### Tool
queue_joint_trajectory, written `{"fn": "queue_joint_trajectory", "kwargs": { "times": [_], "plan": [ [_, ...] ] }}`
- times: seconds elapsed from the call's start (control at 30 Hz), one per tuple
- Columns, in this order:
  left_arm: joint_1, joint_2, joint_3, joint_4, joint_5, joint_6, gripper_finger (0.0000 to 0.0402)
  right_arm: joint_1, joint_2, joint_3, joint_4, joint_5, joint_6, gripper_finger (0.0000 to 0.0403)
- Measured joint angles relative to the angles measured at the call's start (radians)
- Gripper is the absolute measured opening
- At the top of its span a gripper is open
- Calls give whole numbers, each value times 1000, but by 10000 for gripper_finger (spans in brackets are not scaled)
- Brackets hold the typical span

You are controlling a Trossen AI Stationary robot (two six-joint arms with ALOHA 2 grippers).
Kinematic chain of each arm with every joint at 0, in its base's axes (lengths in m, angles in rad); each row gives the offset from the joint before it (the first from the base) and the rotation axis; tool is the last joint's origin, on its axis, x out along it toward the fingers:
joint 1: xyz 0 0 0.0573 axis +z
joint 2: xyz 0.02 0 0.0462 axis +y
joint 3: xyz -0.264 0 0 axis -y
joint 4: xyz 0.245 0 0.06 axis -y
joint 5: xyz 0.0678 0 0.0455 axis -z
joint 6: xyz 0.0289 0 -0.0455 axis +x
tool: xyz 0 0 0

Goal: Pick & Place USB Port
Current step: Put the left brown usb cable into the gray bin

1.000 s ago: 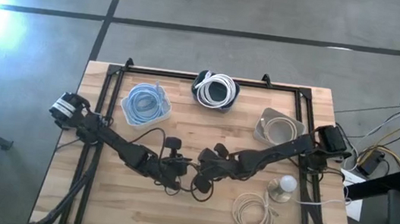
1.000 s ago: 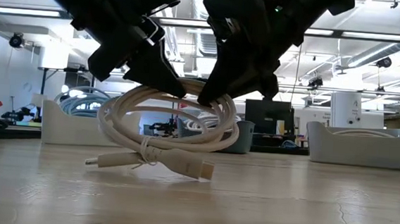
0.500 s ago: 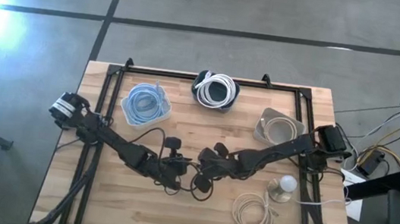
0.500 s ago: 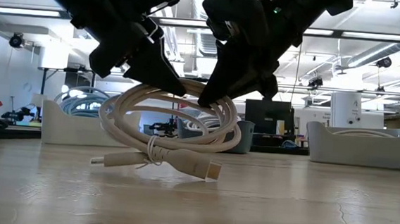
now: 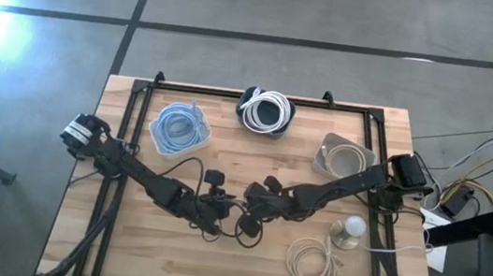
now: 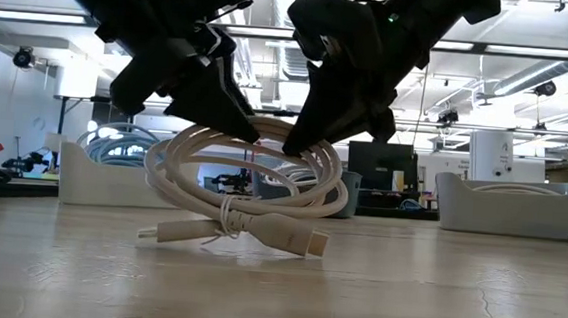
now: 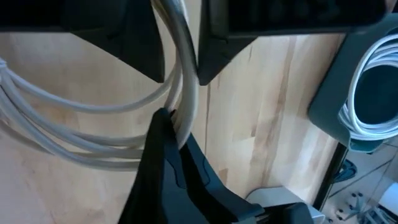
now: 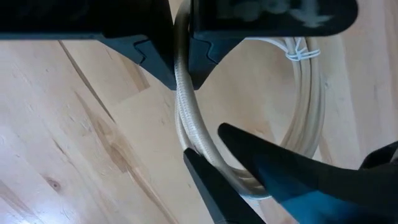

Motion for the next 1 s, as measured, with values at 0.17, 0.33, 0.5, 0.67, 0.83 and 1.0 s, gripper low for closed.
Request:
{"fn": "queue_joint_trajectory", "kwargs": {
  "times": [0.17, 0.33, 0.5, 0.67, 0.83, 1.0],
  "plan": [
    [0, 0, 0, -3, -5, -8, 125, 0, 0, 0, 0, 1, 0, 13],
    [-5, -19, 19, -6, -7, -42, 141, -3, -12, 0, -9, 2, 0, 13],
    [-5, -96, 51, -65, -11, -79, 139, -17, -55, 0, -101, 30, 0, 13],
    [-6, -218, 59, -139, -19, -108, 135, -30, -111, -1, -266, 82, 25, 13],
    [-6, -326, 32, -219, -29, -174, 135, -35, -236, -1, -379, 146, 18, 13],
    [-6, -386, -9, -249, -34, -251, 135, -35, -403, -1, -546, 292, 18, 13]
  ]
}}
